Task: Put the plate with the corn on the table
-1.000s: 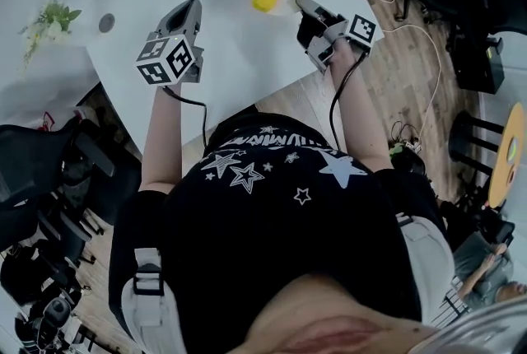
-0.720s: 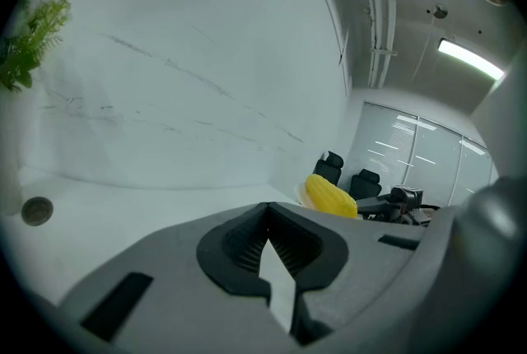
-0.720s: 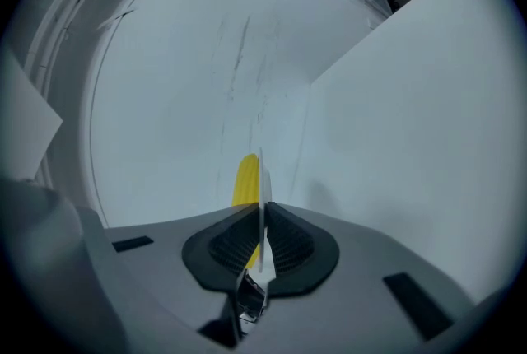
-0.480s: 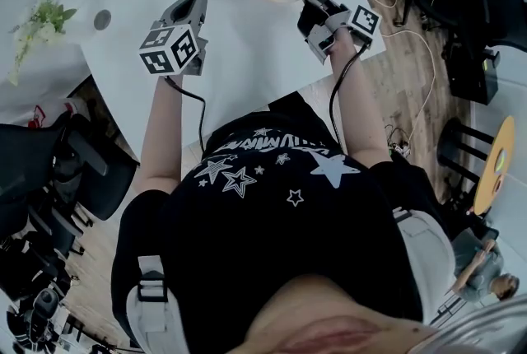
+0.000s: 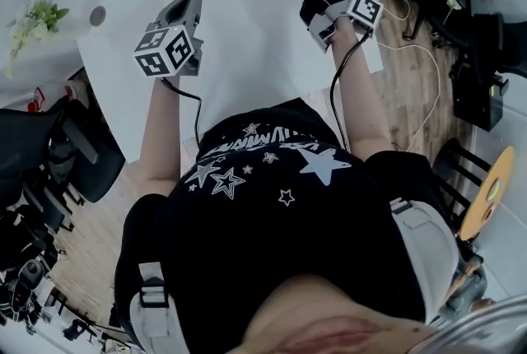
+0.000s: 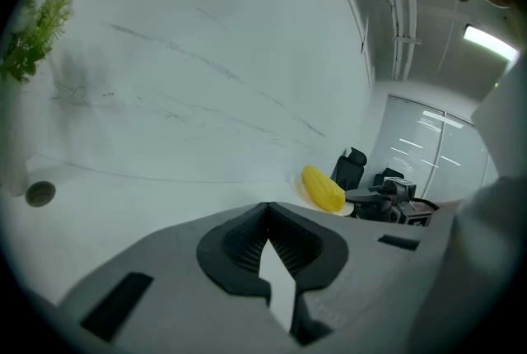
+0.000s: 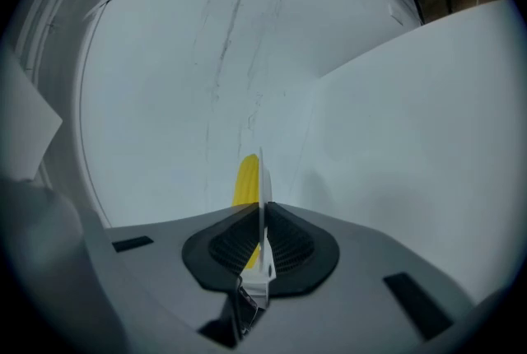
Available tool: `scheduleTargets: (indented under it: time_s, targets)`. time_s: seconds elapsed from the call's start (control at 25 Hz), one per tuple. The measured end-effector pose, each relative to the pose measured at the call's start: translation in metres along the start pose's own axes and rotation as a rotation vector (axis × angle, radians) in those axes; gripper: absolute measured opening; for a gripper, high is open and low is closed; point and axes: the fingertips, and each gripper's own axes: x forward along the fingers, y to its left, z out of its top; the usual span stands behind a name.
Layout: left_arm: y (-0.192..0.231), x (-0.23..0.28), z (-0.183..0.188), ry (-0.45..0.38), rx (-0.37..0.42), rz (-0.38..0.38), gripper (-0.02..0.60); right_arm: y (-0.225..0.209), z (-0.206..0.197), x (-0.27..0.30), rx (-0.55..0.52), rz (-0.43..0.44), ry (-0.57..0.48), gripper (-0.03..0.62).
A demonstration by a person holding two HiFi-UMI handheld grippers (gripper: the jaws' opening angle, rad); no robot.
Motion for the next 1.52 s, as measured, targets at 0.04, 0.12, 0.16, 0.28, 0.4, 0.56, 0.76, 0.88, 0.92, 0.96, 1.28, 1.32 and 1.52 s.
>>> scheduleTargets:
  time_s: [0.04,0.12,0.16,0.28,0.4,0.56,0.76,0.88,0.92,0.96,1.28,1.32,1.52]
  targets:
    - [-0.002,0.003,0.000,0.004,0.001,0.009,0.008,-0.003,0.004,0.004,0.007,0.001,0.011,0.023]
    - [-0.004,0.010,0.002,0.008,-0.001,0.030,0.008,-0.008,0.014,0.011,0.024,0.008,0.028,0.023]
    - [-0.005,0.014,0.003,0.008,-0.003,0.039,0.008,-0.010,0.019,0.014,0.029,0.011,0.037,0.023]
    - [-0.010,0.029,0.005,0.014,-0.004,0.059,0.006,-0.018,0.035,0.021,0.039,0.014,0.058,0.023]
    - [-0.011,0.043,0.007,0.022,-0.006,0.075,0.006,-0.025,0.050,0.030,0.046,0.018,0.076,0.023]
    - [-0.014,0.059,0.006,0.030,-0.014,0.089,0.006,-0.033,0.063,0.041,0.053,0.022,0.099,0.023]
    - [-0.016,0.082,0.004,0.045,-0.020,0.104,0.008,-0.045,0.082,0.056,0.055,0.022,0.129,0.023]
    - [-0.013,0.096,0.003,0.056,-0.028,0.113,0.006,-0.054,0.092,0.066,0.059,0.021,0.142,0.023]
    - [-0.012,0.100,0.003,0.059,-0.030,0.115,0.008,-0.057,0.094,0.069,0.058,0.020,0.145,0.023]
    - [-0.010,0.104,0.002,0.062,-0.032,0.116,0.008,-0.060,0.096,0.073,0.054,0.018,0.150,0.023]
    - [-0.001,0.133,-0.013,0.096,-0.065,0.116,0.008,-0.089,0.108,0.093,0.052,-0.020,0.175,0.023]
    - [0.000,0.136,-0.015,0.101,-0.068,0.114,0.006,-0.092,0.109,0.094,0.053,-0.026,0.175,0.023]
    - [0.005,0.145,-0.022,0.115,-0.081,0.110,0.008,-0.105,0.111,0.100,0.071,-0.038,0.172,0.023]
